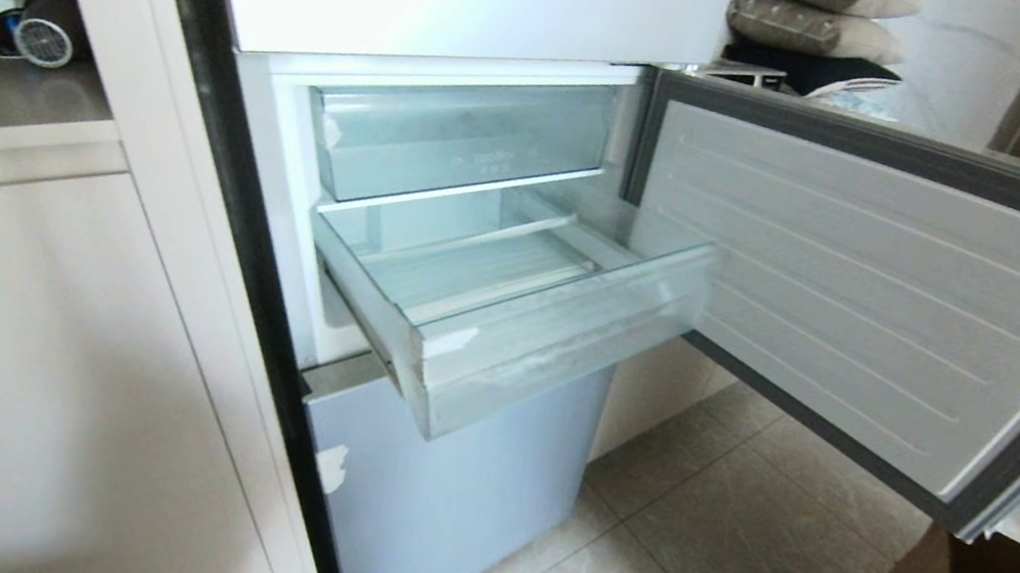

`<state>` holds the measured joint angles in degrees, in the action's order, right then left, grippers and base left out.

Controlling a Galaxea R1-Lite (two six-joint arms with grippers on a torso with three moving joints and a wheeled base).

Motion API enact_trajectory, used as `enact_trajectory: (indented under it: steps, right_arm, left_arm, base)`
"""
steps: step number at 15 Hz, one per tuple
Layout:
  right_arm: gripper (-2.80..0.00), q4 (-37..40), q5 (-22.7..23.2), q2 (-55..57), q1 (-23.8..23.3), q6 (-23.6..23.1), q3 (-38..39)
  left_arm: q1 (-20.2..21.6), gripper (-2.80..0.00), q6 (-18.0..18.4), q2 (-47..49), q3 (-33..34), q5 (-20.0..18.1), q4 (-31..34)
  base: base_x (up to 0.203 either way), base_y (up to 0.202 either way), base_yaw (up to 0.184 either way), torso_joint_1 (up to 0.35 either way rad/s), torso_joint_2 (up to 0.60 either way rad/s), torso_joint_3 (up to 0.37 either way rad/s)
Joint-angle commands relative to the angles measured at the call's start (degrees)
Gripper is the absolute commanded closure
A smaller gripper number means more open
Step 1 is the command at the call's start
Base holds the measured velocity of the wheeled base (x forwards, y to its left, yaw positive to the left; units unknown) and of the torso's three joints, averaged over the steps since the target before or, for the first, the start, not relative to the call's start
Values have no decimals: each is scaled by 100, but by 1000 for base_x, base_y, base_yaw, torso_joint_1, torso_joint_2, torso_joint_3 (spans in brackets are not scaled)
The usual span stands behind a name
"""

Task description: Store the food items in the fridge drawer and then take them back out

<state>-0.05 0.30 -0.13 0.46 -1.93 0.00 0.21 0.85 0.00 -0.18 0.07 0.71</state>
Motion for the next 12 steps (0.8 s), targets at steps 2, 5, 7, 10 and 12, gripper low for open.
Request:
enact_trajectory:
  steps: [2, 5, 7, 10, 12]
  right_arm:
    - [0, 5, -1, 13, -2, 41, 0]
    - [0, -4, -4, 13, -2, 96, 0]
    - [0, -4, -12, 13, -2, 117, 0]
    - [0, -4, -13, 13, -2, 140, 0]
    - [0, -4, -4, 13, -2, 114, -9]
  left_arm:
    - [-3, 0, -3, 0, 1, 1, 0]
    - [-3, 0, -6, 0, 1, 1, 0]
    - [-3, 0, 3, 0, 1, 1, 0]
    - [-3, 0, 1, 0, 1, 1, 0]
    - [-3, 0, 3, 0, 1, 1, 0]
  base:
    - [0, -12, 174, 5, 2, 5]
    - [-2, -8, 173, 0, 2, -1]
    - [3, -8, 175, 5, 1, 6]
    - [2, -7, 174, 0, 4, 1]
    - [2, -7, 175, -2, 2, 2]
